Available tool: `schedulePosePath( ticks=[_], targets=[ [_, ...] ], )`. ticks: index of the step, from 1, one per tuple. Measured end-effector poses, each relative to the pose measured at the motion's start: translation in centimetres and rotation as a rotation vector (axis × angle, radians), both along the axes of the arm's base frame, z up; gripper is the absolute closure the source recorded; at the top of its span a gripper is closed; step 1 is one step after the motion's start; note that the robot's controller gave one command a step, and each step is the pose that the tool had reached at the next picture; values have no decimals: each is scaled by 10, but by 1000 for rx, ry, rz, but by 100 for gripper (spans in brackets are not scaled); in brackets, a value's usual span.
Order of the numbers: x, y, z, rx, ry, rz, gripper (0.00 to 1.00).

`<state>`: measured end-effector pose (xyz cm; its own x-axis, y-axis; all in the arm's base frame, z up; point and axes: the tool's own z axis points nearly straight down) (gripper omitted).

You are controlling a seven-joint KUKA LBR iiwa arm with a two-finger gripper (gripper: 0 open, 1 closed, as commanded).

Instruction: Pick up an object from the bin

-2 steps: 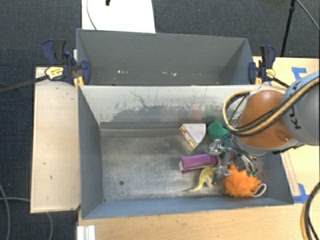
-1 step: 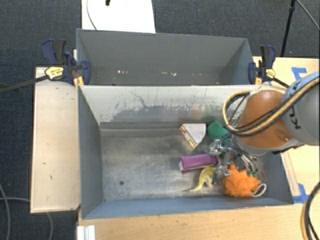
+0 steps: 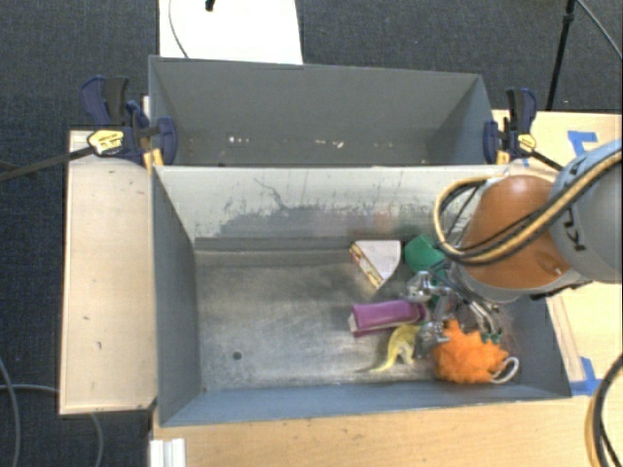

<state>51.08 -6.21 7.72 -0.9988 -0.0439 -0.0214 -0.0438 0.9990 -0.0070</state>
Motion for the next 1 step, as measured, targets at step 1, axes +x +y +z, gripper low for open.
schedulePosePath(
  ticks=[1],
  targets=[
    [0,0,0,0,0,1,100]
  ],
)
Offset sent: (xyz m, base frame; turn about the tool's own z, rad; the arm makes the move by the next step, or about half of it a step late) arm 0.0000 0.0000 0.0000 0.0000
